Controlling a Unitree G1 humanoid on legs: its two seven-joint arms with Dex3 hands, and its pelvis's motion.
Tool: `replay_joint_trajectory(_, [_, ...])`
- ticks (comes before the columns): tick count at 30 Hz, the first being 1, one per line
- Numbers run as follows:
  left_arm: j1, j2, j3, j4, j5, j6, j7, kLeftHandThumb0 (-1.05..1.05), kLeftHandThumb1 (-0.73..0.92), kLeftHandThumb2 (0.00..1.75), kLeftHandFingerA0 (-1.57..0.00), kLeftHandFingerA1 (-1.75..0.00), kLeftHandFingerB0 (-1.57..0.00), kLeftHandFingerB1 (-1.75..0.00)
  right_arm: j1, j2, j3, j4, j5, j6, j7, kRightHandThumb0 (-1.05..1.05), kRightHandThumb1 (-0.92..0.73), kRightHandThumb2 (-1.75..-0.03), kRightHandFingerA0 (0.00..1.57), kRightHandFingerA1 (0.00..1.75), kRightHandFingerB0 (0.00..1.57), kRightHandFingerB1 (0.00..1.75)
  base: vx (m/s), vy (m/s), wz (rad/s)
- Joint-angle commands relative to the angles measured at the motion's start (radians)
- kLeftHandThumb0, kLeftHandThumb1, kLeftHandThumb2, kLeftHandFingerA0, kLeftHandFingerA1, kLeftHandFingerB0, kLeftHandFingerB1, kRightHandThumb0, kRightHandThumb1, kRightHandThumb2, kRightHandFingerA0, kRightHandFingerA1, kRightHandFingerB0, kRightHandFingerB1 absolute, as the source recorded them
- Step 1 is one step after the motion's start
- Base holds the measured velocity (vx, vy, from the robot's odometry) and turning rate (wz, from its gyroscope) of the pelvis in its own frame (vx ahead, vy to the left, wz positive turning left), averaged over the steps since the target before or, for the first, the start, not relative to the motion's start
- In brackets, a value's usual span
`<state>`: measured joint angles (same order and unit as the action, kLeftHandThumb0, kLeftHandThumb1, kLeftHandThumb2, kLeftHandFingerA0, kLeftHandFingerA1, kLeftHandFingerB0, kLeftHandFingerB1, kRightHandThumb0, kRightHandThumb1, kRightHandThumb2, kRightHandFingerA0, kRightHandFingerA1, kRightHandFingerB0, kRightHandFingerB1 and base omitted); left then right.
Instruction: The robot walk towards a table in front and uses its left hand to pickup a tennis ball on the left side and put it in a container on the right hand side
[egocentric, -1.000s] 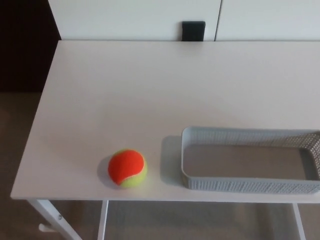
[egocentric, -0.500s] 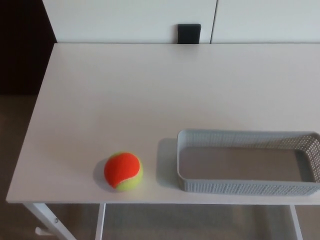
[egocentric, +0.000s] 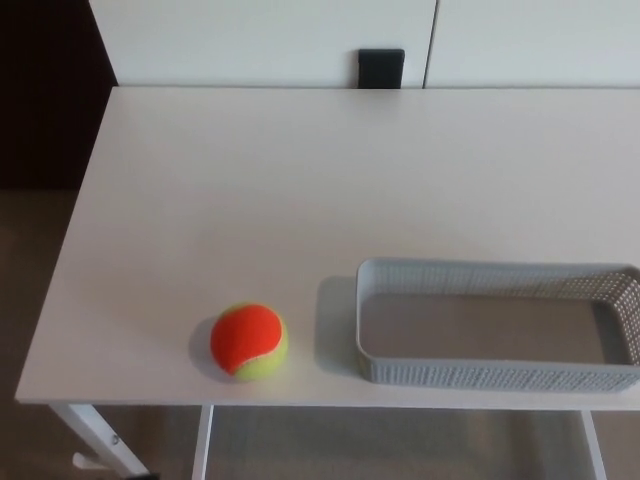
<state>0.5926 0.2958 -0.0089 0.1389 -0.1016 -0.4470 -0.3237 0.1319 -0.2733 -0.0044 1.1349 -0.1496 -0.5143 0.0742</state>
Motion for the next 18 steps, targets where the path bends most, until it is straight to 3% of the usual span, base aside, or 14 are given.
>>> replay_joint_trajectory(1, [0.131, 0.227, 0.133, -0.98, -0.475, -0.098, -0.083, -0.6, 0.42, 0.7, -0.13, -0.37, -0.08, -0.36, -0.013, -0.011, -0.007, 0.006, 0.014, 0.006, 0.017, -0.18, -0.45, -0.89, 0.52, 0.7, 0.29, 0.56, 0.0, 0.0, 0.0])
replay_joint_trajectory(2, [0.076, 0.217, 0.156, -0.992, -0.461, -0.057, -0.04, -0.32, 0.34, 0.9, 0.0, -0.49, 0.0, -0.49, -0.028, -0.01, -0.009, 0.009, 0.015, 0.011, 0.016, -0.21, -0.63, -0.58, 0.59, 0.72, 0.4, 0.48, 0.0, 0.0, 0.0])
replay_joint_trajectory(3, [0.023, 0.208, 0.178, -1.005, -0.445, -0.011, 0.003, -0.32, 0.34, 0.9, 0.0, -0.49, 0.0, -0.49, -0.044, -0.009, -0.01, 0.013, 0.016, 0.017, 0.013, -0.21, -0.63, -0.58, 0.59, 0.72, 0.4, 0.48, 0.0, 0.0, 0.0])
replay_joint_trajectory(4, [-0.004, 0.206, 0.186, -1.008, -0.438, 0.013, 0.014, -0.57, 0.39, 0.71, -0.06, -0.39, -0.05, -0.35, -0.046, -0.01, -0.011, 0.012, 0.016, 0.021, 0.013, -0.22, -0.63, -0.58, 0.59, 0.7, 0.4, 0.47, 0.0, 0.0, 0.0])
replay_joint_trajectory(5, [-0.026, 0.207, 0.191, -1.007, -0.433, 0.031, 0.02, -0.57, 0.39, 0.71, -0.06, -0.39, -0.05, -0.35, -0.045, -0.011, -0.011, 0.008, 0.017, 0.026, 0.014, -0.22, -0.63, -0.58, 0.59, 0.7, 0.4, 0.47, 0.0, 0.0, 0.0])
replay_joint_trajectory(6, [-0.059, 0.195, 0.187, -0.993, -0.412, 0.051, 0.029, -0.54, 0.52, 0.57, -0.13, -0.33, -0.1, -0.23, -0.044, -0.013, -0.012, 0.008, 0.017, 0.026, 0.016, -0.2, -0.64, -0.59, 0.56, 0.67, 0.39, 0.47, 0.0, 0.0, 0.0])
replay_joint_trajectory(8, [-0.101, 0.176, 0.181, -0.974, -0.383, 0.078, 0.041, -0.54, 0.52, 0.57, -0.13, -0.33, -0.1, -0.23, -0.042, -0.016, -0.012, 0.008, 0.018, 0.026, 0.018, -0.2, -0.64, -0.59, 0.56, 0.67, 0.39, 0.47, 0.0, 0.0, 0.0])
replay_joint_trajectory(9, [-0.172, 0.158, 0.179, -0.92, -0.319, 0.11, 0.052, -0.55, 0.53, 0.58, -0.15, -0.33, -0.09, -0.23, -0.054, -0.012, -0.013, 0.011, 0.02, 0.03, 0.02, -0.18, -0.45, -0.88, 0.53, 0.71, 0.29, 0.56, 0.0, 0.0, 0.0])
replay_joint_trajectory(10, [-0.229, 0.148, 0.181, -0.877, -0.235, 0.146, 0.062, -0.65, 0.41, 0.77, -0.03, -0.4, -0.02, -0.24, -0.063, -0.011, -0.01, 0.017, 0.016, 0.033, 0.019, -0.22, -0.63, -0.58, 0.57, 0.68, 0.39, 0.47, 0.0, 0.0, 0.0])
replay_joint_trajectory(13, [-0.313, 0.138, 0.18, -0.824, -0.095, 0.207, 0.067, -0.64, 0.4, 0.78, -0.05, -0.34, -0.05, -0.24, -0.081, -0.012, -0.006, 0.026, 0.012, 0.047, 0.023, -0.22, -0.63, -0.58, 0.56, 0.67, 0.39, 0.46, 0.0, 0.0, 0.0])
replay_joint_trajectory(16, [-0.423, 0.121, 0.147, -0.699, 0.076, 0.205, 0.07, -0.77, 0.45, 0.78, -0.12, -0.3, -0.11, -0.14, -0.088, -0.01, 0.003, 0.009, 0.002, 0.058, 0.013, -0.2, -0.64, -0.58, 0.57, 0.63, 0.4, 0.45, 0.0, 0.0, 0.0])
replay_joint_trajectory(17, [-0.465, 0.119, 0.128, -0.635, 0.121, 0.203, 0.074, -0.76, 0.46, 0.8, -0.11, -0.24, -0.11, -0.1, -0.097, -0.007, -0.004, 0.011, 0.011, 0.057, 0.02, -0.17, -0.45, -0.88, 0.53, 0.7, 0.29, 0.55, 0.0, 0.0, 0.0])
replay_joint_trajectory(18, [-0.486, 0.115, 0.117, -0.602, 0.146, 0.203, 0.078, -0.75, 0.45, 0.8, -0.11, -0.24, -0.1, -0.1, -0.103, -0.006, -0.007, 0.015, 0.015, 0.057, 0.023, -0.2, -0.63, -0.58, 0.58, 0.65, 0.4, 0.45, 0.0, 0.0, 0.0])
